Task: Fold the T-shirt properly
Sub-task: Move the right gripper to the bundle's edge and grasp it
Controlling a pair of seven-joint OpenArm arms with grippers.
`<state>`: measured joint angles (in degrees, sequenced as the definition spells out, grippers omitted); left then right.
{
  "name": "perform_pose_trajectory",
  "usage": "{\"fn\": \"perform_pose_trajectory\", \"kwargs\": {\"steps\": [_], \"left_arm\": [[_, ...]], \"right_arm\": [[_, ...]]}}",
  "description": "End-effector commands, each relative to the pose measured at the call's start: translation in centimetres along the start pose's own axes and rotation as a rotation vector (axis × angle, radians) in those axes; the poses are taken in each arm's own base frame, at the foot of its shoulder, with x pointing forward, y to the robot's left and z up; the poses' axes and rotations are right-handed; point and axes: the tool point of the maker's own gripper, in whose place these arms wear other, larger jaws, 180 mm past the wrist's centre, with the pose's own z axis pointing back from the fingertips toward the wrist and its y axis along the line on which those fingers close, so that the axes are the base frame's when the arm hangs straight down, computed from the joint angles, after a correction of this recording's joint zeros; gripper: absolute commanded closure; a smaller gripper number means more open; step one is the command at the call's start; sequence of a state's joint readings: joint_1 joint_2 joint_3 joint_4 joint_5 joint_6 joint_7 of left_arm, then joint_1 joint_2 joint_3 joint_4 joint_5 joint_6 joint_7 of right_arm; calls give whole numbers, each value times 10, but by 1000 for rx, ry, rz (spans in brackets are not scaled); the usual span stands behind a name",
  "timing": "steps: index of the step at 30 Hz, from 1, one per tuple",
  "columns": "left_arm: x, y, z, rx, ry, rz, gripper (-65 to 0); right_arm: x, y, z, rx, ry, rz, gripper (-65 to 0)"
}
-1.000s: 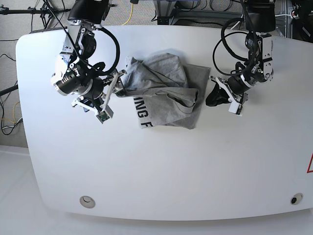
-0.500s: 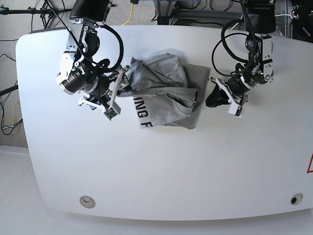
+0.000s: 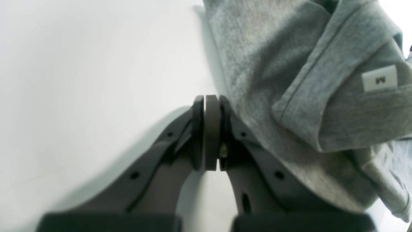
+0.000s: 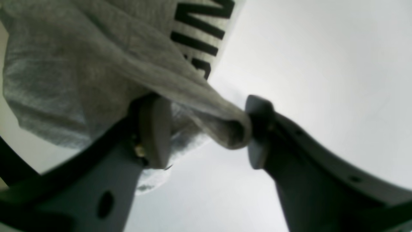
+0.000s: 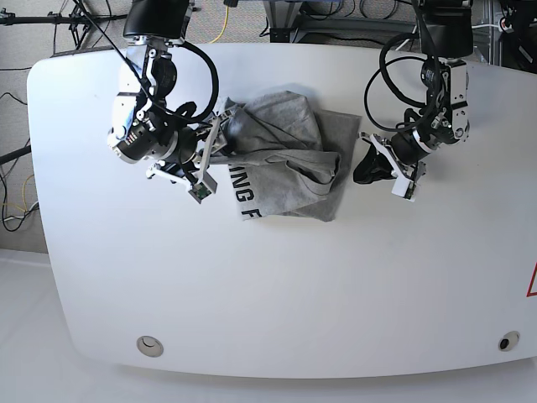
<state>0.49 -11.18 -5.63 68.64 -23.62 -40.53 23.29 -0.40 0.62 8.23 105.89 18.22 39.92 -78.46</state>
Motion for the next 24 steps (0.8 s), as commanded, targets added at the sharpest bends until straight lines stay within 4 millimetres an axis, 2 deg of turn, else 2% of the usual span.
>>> {"fn": "perform_pose_trajectory", "kwargs": {"steps": [1,4,5,13,17,20,24], "left_arm": [[-1,8,3,25,28,-22,0],[-1,8,3,25,28,-22,0],[-1,8,3,25,28,-22,0],[0,8,3,25,25,-23,0],[1,8,3,25,24,-24,0],[10,9,1,25,11,-34,0],[14,11,-1,26,5,-37,0]], "right_arm": [[14,-2,5,-7,-47,14,-180],[16,-3,6,-10,-52,17,-9],[17,-3,7,-13,-55,19,0],[26,0,20,-44,-73,63,0],[37,14,22,-10,-104,96,0],[47,29,23,55,-159,88,0],[53,43,25,129,-205,77,0]]}}
